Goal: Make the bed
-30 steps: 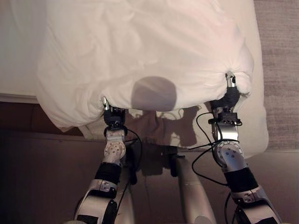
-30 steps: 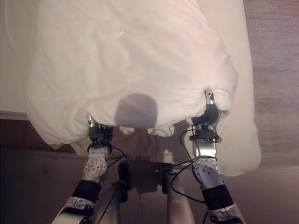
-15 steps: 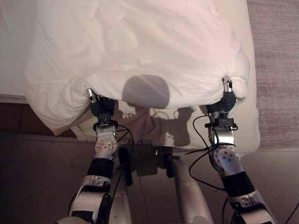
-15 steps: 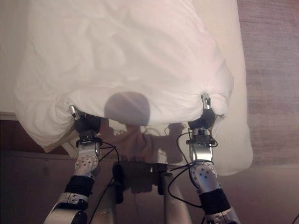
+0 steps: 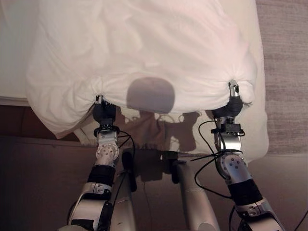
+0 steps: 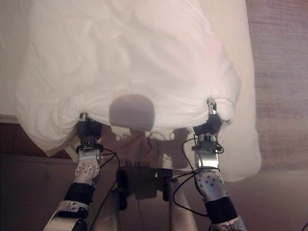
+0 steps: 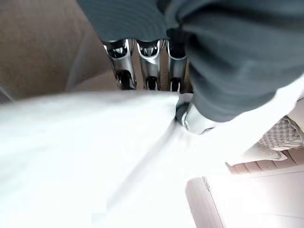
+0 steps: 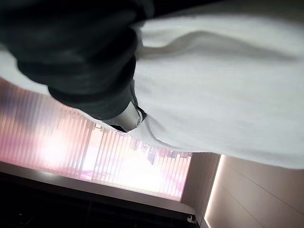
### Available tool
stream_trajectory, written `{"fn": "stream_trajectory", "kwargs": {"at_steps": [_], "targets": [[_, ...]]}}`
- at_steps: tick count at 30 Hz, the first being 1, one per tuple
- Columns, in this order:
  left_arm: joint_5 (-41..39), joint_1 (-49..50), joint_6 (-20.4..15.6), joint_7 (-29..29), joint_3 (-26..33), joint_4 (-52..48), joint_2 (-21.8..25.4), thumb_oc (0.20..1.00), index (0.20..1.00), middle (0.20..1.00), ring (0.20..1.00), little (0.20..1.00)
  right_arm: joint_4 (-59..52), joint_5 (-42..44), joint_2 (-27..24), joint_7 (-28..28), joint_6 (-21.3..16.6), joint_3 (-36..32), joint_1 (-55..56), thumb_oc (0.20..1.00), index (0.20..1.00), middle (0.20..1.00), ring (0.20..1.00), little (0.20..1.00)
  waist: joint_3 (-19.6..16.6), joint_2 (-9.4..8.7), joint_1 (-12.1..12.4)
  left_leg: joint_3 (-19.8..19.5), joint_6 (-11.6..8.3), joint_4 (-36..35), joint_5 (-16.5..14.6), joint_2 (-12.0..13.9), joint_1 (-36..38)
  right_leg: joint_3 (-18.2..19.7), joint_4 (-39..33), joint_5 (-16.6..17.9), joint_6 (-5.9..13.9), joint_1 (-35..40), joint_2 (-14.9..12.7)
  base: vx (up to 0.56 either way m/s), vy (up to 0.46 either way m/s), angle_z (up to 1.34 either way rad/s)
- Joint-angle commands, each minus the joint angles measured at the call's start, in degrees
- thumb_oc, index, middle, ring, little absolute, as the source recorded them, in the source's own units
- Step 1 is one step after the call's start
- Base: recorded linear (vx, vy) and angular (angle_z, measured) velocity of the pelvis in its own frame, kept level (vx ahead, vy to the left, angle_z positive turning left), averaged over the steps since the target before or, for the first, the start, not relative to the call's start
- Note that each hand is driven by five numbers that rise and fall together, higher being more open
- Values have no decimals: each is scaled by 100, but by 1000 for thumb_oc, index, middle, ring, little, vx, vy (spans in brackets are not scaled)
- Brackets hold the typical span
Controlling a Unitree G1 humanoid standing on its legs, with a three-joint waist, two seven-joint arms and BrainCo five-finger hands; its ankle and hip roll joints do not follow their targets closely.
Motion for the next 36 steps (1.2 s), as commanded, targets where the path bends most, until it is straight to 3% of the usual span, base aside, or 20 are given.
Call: {"fn": "stream_trajectory", "kwargs": {"at_steps": [1, 9, 13, 14, 15, 16, 18, 19, 20, 21, 23, 24, 26, 28, 30, 32, 33, 34, 35, 36], "targets": [[439, 307, -186, 51, 128, -58, 176, 200, 200, 200, 200, 200, -815, -552, -31, 134, -262, -309, 340, 200, 200, 200, 200, 200, -509, 265, -89, -11, 100, -679, 450, -238, 227, 37, -1100, 530, 354, 441, 233, -24, -80, -2], [712, 678, -289, 678, -105, -566, 123, 200, 200, 200, 200, 200, -575, -607, -121, -150, -243, -384, 403, 200, 200, 200, 200, 200, -406, 292, -44, -169, 22, -1164, 785, -186, 624, -84, -1306, 500, 291, 795, 321, -5, -91, 5], [939, 952, -393, 938, -265, -1176, 16, 200, 200, 200, 200, 200, -233, -675, -177, -314, -189, -482, 529, 200, 200, 200, 200, 200, -269, 224, 23, -296, -187, -1103, 1113, -131, 708, -267, -1503, 393, 188, 1166, 312, -27, -144, 27], [1060, 1110, -402, 890, -253, -1523, -58, 200, 200, 200, 200, 200, 52, -757, -193, -335, -172, -509, 538, 200, 200, 200, 200, 200, -204, 123, 159, -694, -152, -1016, 1021, -360, 816, -231, -1486, 375, 175, 1281, 312, 0, -37, 42], [1043, 1179, -418, 881, -224, -1656, -82, 200, 200, 200, 200, 200, 74, -761, -180, -330, -159, -503, 569, 200, 200, 200, 200, 200, -197, 100, 180, -796, -107, -1068, 981, -375, 864, -207, -1465, 365, 174, 1286, 336, 13, -49, 13], [1066, 1354, -601, 875, -94, -2162, -95, 200, 200, 200, 200, 200, 275, -714, -149, -373, -226, -576, 648, 200, 200, 200, 200, 200, -126, 21, 213, -982, -119, -1199, 1068, 27, 1004, -152, -1320, 241, 165, 1327, 319, 12, -29, -5], [1072, 1358, -601, 884, -95, -2173, -95, 200, 200, 200, 200, 200, 277, -713, -148, -371, -227, -576, 645, 200, 200, 200, 200, 200, -141, 23, 211, -986, -123, -1222, 1101, 29, 986, -156, -1334, 266, 160, 1306, 322, 18, 63, 8], [1112, 1424, -753, 934, 30, -2470, -115, 200, 200, 200, 200, 200, 428, -701, -88, -444, -274, -594, 723, 200, 200, 200, 200, 200, -156, 7, 285, -1263, -140, -1803, 1353, 457, 1243, -61, -1217, 165, 214, 1352, 309, 53, 201, 18], [1155, 1423, -791, 991, 37, -2557, -109, 200, 200, 200, 200, 200, 528, -687, -59, -491, -310, -629, 754, 200, 200, 200, 200, 200, -152, 25, 338, -1384, -189, -2268, 1565, 631, 1448, -4, -1106, 138, 230, 1320, 346, 71, 327, -2], [1207, 1414, -835, 1007, 61, -2617, -57, 200, 200, 200, 200, 200, 621, -694, -22, -567, -391, -674, 749, 200, 200, 200, 200, 200, -137, 33, 413, -1728, -229, -2471, 1635, 697, 1535, 117, -1009, 95, 278, 1294, 386, 15, 295, -14], [1205, 1412, -836, 981, 55, -2630, -2, 200, 200, 200, 200, 200, 660, -686, -25, -601, -391, -692, 741, 200, 200, 200, 200, 200, -158, 70, 434, -1797, -283, -2626, 1692, 796, 1536, 161, -953, 120, 301, 1195, 392, -14, 322, -11], [1190, 1346, -837, 968, -51, -2712, 89, 200, 200, 200, 200, 200, 823, -669, -5, -734, -506, -751, 732, 200, 200, 200, 200, 200, -133, 131, 443, -1724, -310, -2577, 1612, 812, 1591, 219, -994, 194, 452, 1162, 189, -37, 494, -17], [1190, 1295, -794, 926, -140, -2703, 132, 200, 200, 200, 200, 200, 820, -727, 6, -855, -499, -715, 699, 200, 200, 200, 200, 200, -141, 139, 453, -1790, -252, -2205, 1376, 620, 1478, 270, -1089, 327, 562, 1149, 83, -29, 525, -26], [1206, 1221, -632, 813, -471, -2666, 251, 200, 200, 200, 200, 200, 893, -669, 42, -1035, -509, -775, 768, 200, 200, 200, 200, 200, -76, 98, 350, -1434, -39, -652, 302, -177, 1026, 515, -1823, 1062, 1010, 1581, -696, 65, 842, 5], [1203, 1252, -522, 648, -636, -2581, 338, 200, 200, 200, 200, 200, 925, -674, 92, -1041, -447, -753, 855, 200, 200, 200, 200, 200, -110, 123, 291, -1208, 122, -210, -31, -500, 883, 656, -2392, 1731, 979, 1849, -1102, 125, 768, 63], [1170, 1461, -362, 544, -771, -2404, 320, 200, 200, 200, 200, 200, 1098, -680, 281, -982, -363, -698, 874, 200, 200, 200, 200, 200, -161, 182, 353, -870, 346, 7, -320, -645, 936, 271, -2932, 2537, 964, 1920, -1561, 101, 657, 2], [1170, 1462, -362, 544, -771, -2406, 322, 200, 200, 200, 200, 200, 1100, -678, 283, -980, -362, -699, 873, 200, 200, 200, 200, 200, -172, 170, 347, -865, 353, 4, -301, -662, 917, 275, -2955, 2562, 970, 1910, -1578, 49, 683, -83], [1258, 1573, -325, 501, -788, -2475, 333, 200, 200, 200, 200, 200, 1170, -751, 284, -920, -277, -614, 876, 200, 200, 200, 200, 200, -159, 267, 319, -676, 448, -149, -266, -714, 1038, 201, -2548, 1812, 787, 1852, -1160, -24, 688, -102], [1366, 1645, -195, 533, -822, -2487, 313, 200, 200, 200, 200, 200, 1317, -739, 248, -888, -232, -578, 918, 200, 200, 200, 200, 200, -155, 269, 191, -554, 502, -390, -189, -887, 1138, 361, -2104, 1135, 631, 1579, -454, -22, 682, -115], [1370, 1646, -193, 537, -820, -2491, 313, 200, 200, 200, 200, 200, 1320, -737, 248, -886, -232, -577, 915, 200, 200, 200, 200, 200, -168, 260, 191, -546, 502, -400, -172, -894, 1124, 372, -2088, 1135, 630, 1549, -460, -31, 294, -71]]}}
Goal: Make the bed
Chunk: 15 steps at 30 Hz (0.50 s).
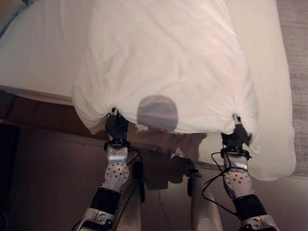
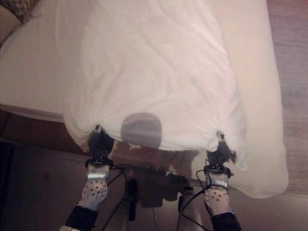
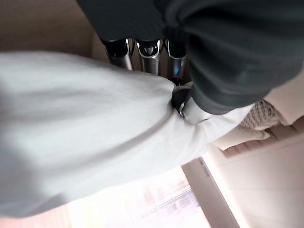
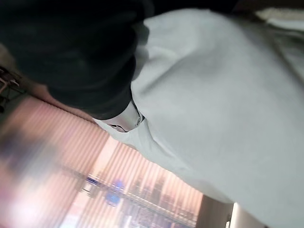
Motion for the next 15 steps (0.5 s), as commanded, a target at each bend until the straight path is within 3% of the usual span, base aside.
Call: {"fn": "stream_trajectory", "kwargs": {"at_steps": [1, 2, 3, 4, 5, 6, 11, 12, 15], "targets": [[466, 89, 32, -337, 294, -963, 354, 200, 200, 200, 200, 200, -156, -159, -23, 312, -123, -19, 81, 200, 200, 200, 200, 200, -404, -41, -259, -182, -68, -817, 491, -169, 104, 371, -127, -377, 218, -173, 754, -25, 278, -27], [511, 249, 74, -199, 306, -988, 247, 200, 200, 200, 200, 200, -104, -154, -11, 340, -90, 75, 200, 200, 200, 200, 200, 200, -388, -186, -289, -9, 21, -1294, 616, -491, 415, 246, 384, -786, 12, -260, 1828, -25, 278, 4], [513, 250, 74, -196, 307, -991, 248, 200, 200, 200, 200, 200, -103, -153, -10, 341, -90, 76, 199, 200, 200, 200, 200, 200, -395, -197, -288, -2, 20, -1315, 638, -497, 413, 255, 382, -776, 12, -273, 1822, -22, 355, -1], [520, 321, 85, -102, 259, -962, 173, 200, 200, 200, 200, 200, -121, -153, -10, 353, -115, 144, 319, 200, 200, 200, 200, 200, -440, -249, -334, -20, 67, -1570, 718, -669, 548, 359, 556, -852, -40, -309, 2320, 3, 75, -4], [523, 329, 85, -98, 256, -966, 169, 200, 200, 200, 200, 200, -125, -153, -12, 353, -115, 146, 328, 200, 200, 200, 200, 200, -438, -253, -329, -15, 68, -1590, 718, -672, 573, 366, 575, -869, -40, -304, 2319, -5, 115, -1], [548, 362, 98, -22, 113, -951, 107, 200, 200, 200, 200, 200, -147, -119, -58, 357, -122, 207, 400, 200, 200, 200, 200, 200, -451, -225, -363, -36, 105, -1640, 764, -808, 596, 495, 696, -929, -114, -295, 2506, -7, 39, 19], [573, 401, 135, -11, -8, -915, 14, 200, 200, 200, 200, 200, -159, -132, -170, 307, -126, 193, 483, 200, 200, 200, 200, 200, -499, -120, -402, -32, 126, -1607, 790, -852, 587, 710, 485, -897, -220, -94, 2400, -6, -5, 7], [425, 564, 94, 53, -118, -803, -197, 200, 200, 200, 200, 200, -96, -154, -234, 198, -138, 187, 568, 200, 200, 200, 200, 200, -659, 41, -422, -9, 45, -1847, 876, -798, 613, 759, 39, -797, -197, 89, 2291, -8, -134, 6], [398, 570, 158, -14, -223, -769, -284, 200, 200, 200, 200, 200, -104, -228, -313, 100, -179, 49, 596, 200, 200, 200, 200, 200, -644, 177, -496, 129, -256, -1539, 1052, -733, 396, 601, -483, -703, -194, 410, 2042, -71, -159, 15]]}}
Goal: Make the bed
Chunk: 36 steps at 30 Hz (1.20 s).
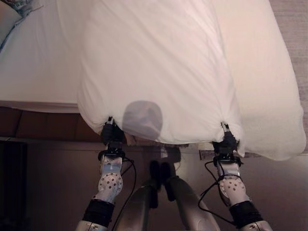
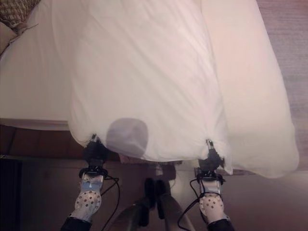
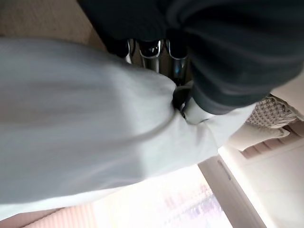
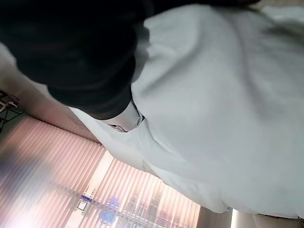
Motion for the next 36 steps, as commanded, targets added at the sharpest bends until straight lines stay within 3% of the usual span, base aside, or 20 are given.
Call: {"fn": "stream_trajectory", "kwargs": {"at_steps": [1, 5, 7, 8, 10, 11, 13, 17, 19, 21, 22, 24, 25, 26, 27, 28, 30, 32, 34, 36], "targets": [[118, 9, -31, -296, -172, -439, -245, 200, 200, 200, 200, 200, -274, -182, -321, 76, -252, -200, 196, 200, 200, 200, 200, 200, -342, 215, -144, 213, -474, 1108, -185, 246, -473, -65, -1429, 711, 814, 534, -298, -112, -104, 36], [97, 41, -56, -274, -181, -461, -311, 200, 200, 200, 200, 200, -173, -196, -319, 41, -278, -186, 103, 200, 200, 200, 200, 200, -362, 202, -118, 135, -348, 993, -322, 318, -442, -54, -1281, 656, 787, 476, -241, -45, -72, 33], [195, 99, -33, -263, -189, -551, -249, 200, 200, 200, 200, 200, -127, -227, -301, 55, -272, -161, 88, 200, 200, 200, 200, 200, -383, 137, -111, -62, -316, 532, -79, 869, -352, -72, -1078, 538, 756, 396, -309, -28, -56, 11], [196, 99, -33, -262, -188, -553, -247, 200, 200, 200, 200, 200, -127, -227, -300, 55, -272, -160, 87, 200, 200, 200, 200, 200, -398, 135, -114, -63, -318, 515, -56, 866, -367, -73, -1083, 551, 755, 376, -311, -10, -7, 18], [301, 113, -124, -166, -153, -710, -149, 200, 200, 200, 200, 200, -81, -179, -273, 106, -299, -88, 122, 200, 200, 200, 200, 200, -400, 46, -42, -637, -403, -53, 413, 1444, -264, -42, -744, 364, 678, 213, -321, 7, 48, 20], [304, 116, -123, -162, -154, -714, -148, 200, 200, 200, 200, 200, -79, -178, -272, 108, -300, -87, 123, 200, 200, 200, 200, 200, -397, 43, -50, -642, -407, -83, 428, 1442, -246, -49, -729, 353, 674, 213, -324, 11, 86, 6], [338, 90, -176, -133, -95, -769, -94, 200, 200, 200, 200, 200, -5, -153, -245, 129, -309, -53, 129, 200, 200, 200, 200, 200, -389, 14, 7, -896, -480, -439, 679, 1787, -190, 14, -493, 253, 666, 114, -352, 21, 152, -5], [394, 25, -254, -117, -43, -827, -7, 200, 200, 200, 200, 200, 97, -100, -189, 113, -343, -18, 64, 200, 200, 200, 200, 200, -406, 106, 133, -1231, -763, -952, 1027, 2136, 4, 166, -364, 145, 793, 89, -371, 60, 309, -7], [445, -5, -227, -149, -58, -818, 84, 200, 200, 200, 200, 200, 78, -122, -198, 124, -347, -16, 25, 200, 200, 200, 200, 200, -404, 122, 185, -1340, -781, -864, 885, 2053, 38, 253, -444, 215, 912, 83, -439, 41, 430, -15], [431, -148, -287, -155, -136, -757, 168, 200, 200, 200, 200, 200, 19, -206, -188, 74, -385, -22, -30, 200, 200, 200, 200, 200, -394, 105, 93, -917, -678, -140, 342, 1814, -144, 345, -616, 401, 1176, 160, -837, 27, 470, -33], [431, -148, -287, -155, -136, -757, 168, 200, 200, 200, 200, 200, 19, -206, -188, 74, -385, -22, -30, 200, 200, 200, 200, 200, -399, 106, 94, -918, -679, -136, 341, 1815, -152, 345, -617, 402, 1176, 154, -837, 45, 617, -14], [440, -189, -128, -252, -423, -689, 309, 200, 200, 200, 200, 200, -102, -252, -183, 41, -326, -140, 33, 200, 200, 200, 200, 200, -373, 29, 83, -678, -488, 1153, -430, 1097, -531, 640, -1420, 1078, 1563, 483, -1620, 90, 834, 14], [435, -160, -94, -297, -459, -637, 339, 200, 200, 200, 200, 200, -68, -262, -167, 5, -292, -167, 24, 200, 200, 200, 200, 200, -374, 43, 78, -582, -370, 1371, -666, 945, -548, 679, -1598, 1352, 1568, 539, -1871, 80, 562, 6], [434, -163, -94, -298, -457, -636, 341, 200, 200, 200, 200, 200, -67, -263, -165, 5, -292, -167, 22, 200, 200, 200, 200, 200, -394, 37, 79, -575, -365, 1371, -652, 937, -577, 688, -1612, 1369, 1575, 514, -1881, 99, 702, -8], [508, -76, -34, -309, -445, -598, 387, 200, 200, 200, 200, 200, -144, -378, -114, 44, -226, -115, 26, 200, 200, 200, 200, 200, -416, 35, 119, -318, -177, 1466, -865, 820, -523, 585, -2129, 2096, 1547, 498, -2275, 66, 585, -25], [503, -28, -12, -321, -425, -581, 402, 200, 200, 200, 200, 200, -168, -445, -100, 40, -158, -64, 24, 200, 200, 200, 200, 200, -409, 55, 142, -241, -108, 1442, -906, 809, -468, 336, -2178, 1982, 1466, 473, -2308, 66, 773, -48], [518, 3, 30, -313, -363, -460, 411, 200, 200, 200, 200, 200, -121, -417, -81, 84, -114, -9, 24, 200, 200, 200, 200, 200, -419, 65, 117, -153, -43, 1239, -828, 710, -370, 195, -1946, 1508, 1348, 443, -1985, -12, 454, -87], [591, 53, 94, -314, -292, -420, 395, 200, 200, 200, 200, 200, -59, -403, -115, 132, -118, -4, 79, 200, 200, 200, 200, 200, -422, 48, 45, -68, -16, 889, -646, 503, -284, 210, -1682, 1168, 1253, 214, -1288, -59, 320, -38], [648, 123, 134, -225, -262, -472, 363, 200, 200, 200, 200, 200, -56, -446, -126, 148, -120, 66, 187, 200, 200, 200, 200, 200, -380, -6, 2, 24, -59, 437, -459, 321, -66, -107, -959, 741, 1113, 65, -484, -80, 229, -4], [702, 178, 152, -208, -274, -489, 321, 200, 200, 200, 200, 200, -99, -453, -150, 172, -175, 95, 303, 200, 200, 200, 200, 200, -367, -36, -57, -61, -92, 187, -312, 126, 96, 68, -439, 465, 997, 72, 87, -56, 144, 33]]}}
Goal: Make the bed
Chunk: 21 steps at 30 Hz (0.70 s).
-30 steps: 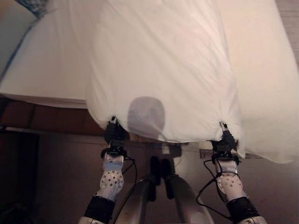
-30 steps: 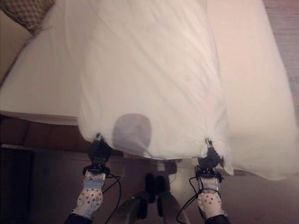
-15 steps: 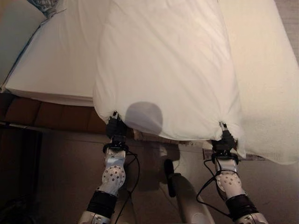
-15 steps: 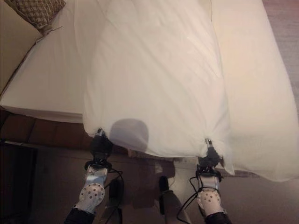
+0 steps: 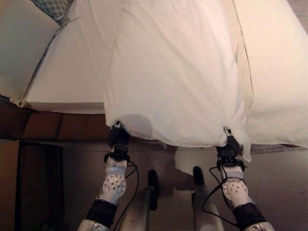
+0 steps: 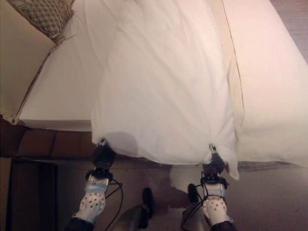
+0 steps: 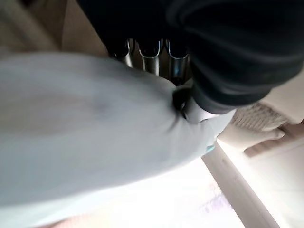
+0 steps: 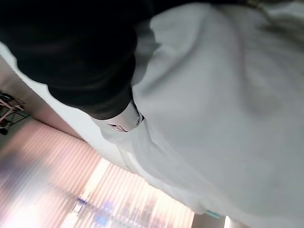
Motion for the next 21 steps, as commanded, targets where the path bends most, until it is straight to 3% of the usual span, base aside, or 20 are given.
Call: {"fn": "stream_trajectory", "kwargs": {"at_steps": [1, 3, 5, 8, 9, 10, 12, 14, 15, 16, 18, 19, 20, 21], "targets": [[453, 404, -32, -206, -102, -915, 199, 200, 200, 200, 200, 200, -440, -221, -41, 295, -199, 139, 223, 200, 200, 200, 200, 200, -175, -224, -147, -3, -323, -190, -157, -371, 253, -36, -972, 800, -108, 417, 692, -22, 70, 62], [402, 539, -50, -198, -186, -854, 83, 200, 200, 200, 200, 200, -490, -222, -152, 317, -229, 178, 326, 200, 200, 200, 200, 200, -217, -149, -153, -148, -291, -270, -79, -459, 271, 351, -914, 684, -284, 512, 834, -37, -8, 22], [364, 595, -54, -184, -220, -843, 47, 200, 200, 200, 200, 200, -485, -233, -177, 309, -218, 170, 381, 200, 200, 200, 200, 200, -260, -117, -154, -170, -280, -260, -70, -455, 251, 403, -1062, 762, -287, 549, 837, -19, -26, -5], [265, 670, -86, -91, -320, -847, -96, 200, 200, 200, 200, 200, -495, -231, -205, 229, -212, 171, 420, 200, 200, 200, 200, 200, -386, -23, -114, -187, -307, -366, -12, -389, 208, 285, -1519, 887, -217, 701, 664, -82, -178, 15], [228, 656, -67, -116, -405, -803, -177, 200, 200, 200, 200, 200, -481, -262, -233, 179, -229, 94, 429, 200, 200, 200, 200, 200, -376, 65, -144, -138, -450, -202, 70, -356, 98, 180, -1788, 924, -211, 847, 556, -50, -95, 24], [228, 656, -67, -116, -405, -803, -178, 200, 200, 200, 200, 200, -483, -262, -234, 178, -229, 93, 430, 200, 200, 200, 200, 200, -376, 70, -152, -146, -452, -189, 65, -356, 90, 171, -1795, 927, -212, 850, 556, -100, -141, 29], [211, 614, -71, -190, -481, -787, -232, 200, 200, 200, 200, 200, -462, -253, -327, 187, -232, 63, 415, 200, 200, 200, 200, 200, -224, 74, -107, -132, -687, 356, 110, -454, -190, 79, -1822, 928, -262, 958, 442, -122, -82, 49], [217, 628, -70, -193, -477, -784, -245, 200, 200, 200, 200, 200, -408, -226, -323, 208, -227, 60, 413, 200, 200, 200, 200, 200, -220, 73, -97, -140, -660, 343, 66, -477, -187, 67, -1799, 932, -260, 964, 440, -54, -58, 35], [257, 672, -53, -180, -421, -792, -269, 200, 200, 200, 200, 200, -308, -145, -255, 213, -277, 17, 405, 200, 200, 200, 200, 200, -265, 61, -125, 37, -530, 135, 19, -132, -38, 34, -1664, 913, -252, 897, 383, -11, -40, -2], [257, 673, -53, -180, -422, -792, -269, 200, 200, 200, 200, 200, -306, -144, -255, 215, -277, 17, 404, 200, 200, 200, 200, 200, -260, 58, -124, 39, -529, 132, 17, -133, -30, 36, -1658, 907, -253, 901, 383, -22, -39, -3], [286, 719, -32, -254, -364, -885, -235, 200, 200, 200, 200, 200, -292, -174, -214, 255, -261, -11, 411, 200, 200, 200, 200, 200, -303, -6, -127, -32, -534, -85, 194, 307, -30, 17, -1590, 829, -249, 867, 233, 2, 29, 21], [364, 765, -63, -250, -271, -1005, -147, 200, 200, 200, 200, 200, -237, -222, -207, 280, -258, -9, 454, 200, 200, 200, 200, 200, -328, -102, -78, -467, -566, -350, 473, 745, 9, 65, -1418, 719, -288, 821, 153, 25, 42, 32], [364, 764, -62, -249, -271, -1005, -147, 200, 200, 200, 200, 200, -237, -222, -206, 280, -258, -9, 453, 200, 200, 200, 200, 200, -342, -98, -79, -470, -569, -359, 486, 748, -7, 63, -1421, 729, -289, 802, 156, 42, 55, 17], [370, 755, -123, -215, -211, -1054, -120, 200, 200, 200, 200, 200, -227, -196, -186, 298, -265, -23, 476, 200, 200, 200, 200, 200, -351, -119, -63, -618, -600, -478, 592, 946, 45, 95, -1328, 661, -301, 755, 150, 22, 69, 0]]}}
